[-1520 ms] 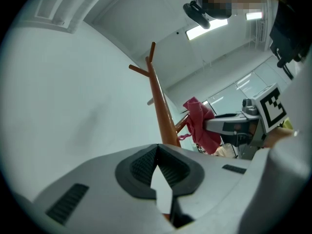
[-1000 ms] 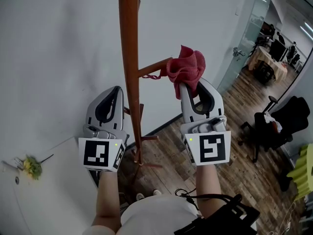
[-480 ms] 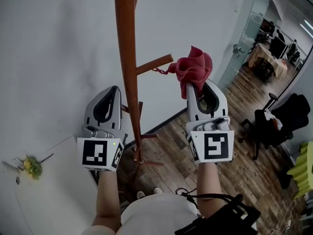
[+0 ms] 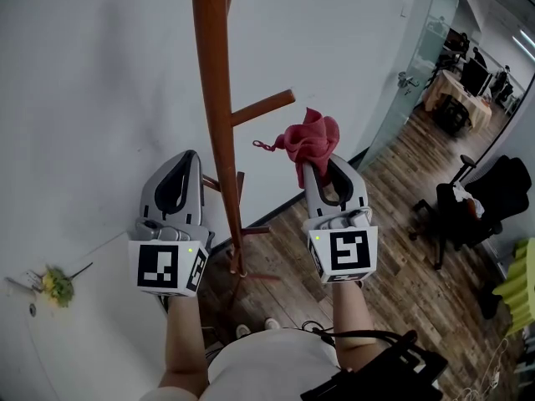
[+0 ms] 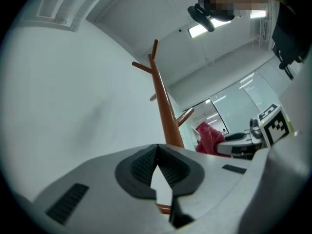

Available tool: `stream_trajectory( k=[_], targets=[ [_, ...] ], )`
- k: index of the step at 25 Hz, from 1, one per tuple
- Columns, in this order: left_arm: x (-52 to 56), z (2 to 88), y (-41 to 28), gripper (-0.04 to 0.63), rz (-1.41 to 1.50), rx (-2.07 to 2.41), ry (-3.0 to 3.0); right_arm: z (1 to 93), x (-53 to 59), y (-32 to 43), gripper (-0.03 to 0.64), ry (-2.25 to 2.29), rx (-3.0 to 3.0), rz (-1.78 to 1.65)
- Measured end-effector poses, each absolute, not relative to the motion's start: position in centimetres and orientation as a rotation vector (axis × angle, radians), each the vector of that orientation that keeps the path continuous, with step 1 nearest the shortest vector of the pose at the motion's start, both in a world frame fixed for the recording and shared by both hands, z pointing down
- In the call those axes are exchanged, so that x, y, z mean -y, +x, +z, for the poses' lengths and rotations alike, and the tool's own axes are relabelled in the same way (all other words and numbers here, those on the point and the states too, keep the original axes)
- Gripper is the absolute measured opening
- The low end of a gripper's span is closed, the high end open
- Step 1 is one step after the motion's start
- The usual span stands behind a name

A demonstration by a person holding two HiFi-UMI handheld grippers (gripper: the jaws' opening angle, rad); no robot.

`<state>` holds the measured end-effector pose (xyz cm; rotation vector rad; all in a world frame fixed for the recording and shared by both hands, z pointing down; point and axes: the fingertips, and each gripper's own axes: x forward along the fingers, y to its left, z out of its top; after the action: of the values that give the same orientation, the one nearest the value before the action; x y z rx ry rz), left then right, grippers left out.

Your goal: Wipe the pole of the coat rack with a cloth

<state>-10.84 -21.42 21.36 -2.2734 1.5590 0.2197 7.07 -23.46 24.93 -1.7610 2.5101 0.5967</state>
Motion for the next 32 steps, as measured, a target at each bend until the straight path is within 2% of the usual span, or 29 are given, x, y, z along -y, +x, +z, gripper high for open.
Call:
stream_trajectory(
  k=[11, 32],
  targets=[
    [20.6, 22.8, -10.1, 0.012, 0.227, -1.565, -2.312, 32.0, 24.4, 2.4, 0.08, -1.681, -2.731, 0.481],
    [20.6, 23.7, -11.4, 0.012, 0.219, -1.642, -2.317, 38.9, 25.2, -2.3, 0.08, -1.511, -2.988, 0.263]
  ],
)
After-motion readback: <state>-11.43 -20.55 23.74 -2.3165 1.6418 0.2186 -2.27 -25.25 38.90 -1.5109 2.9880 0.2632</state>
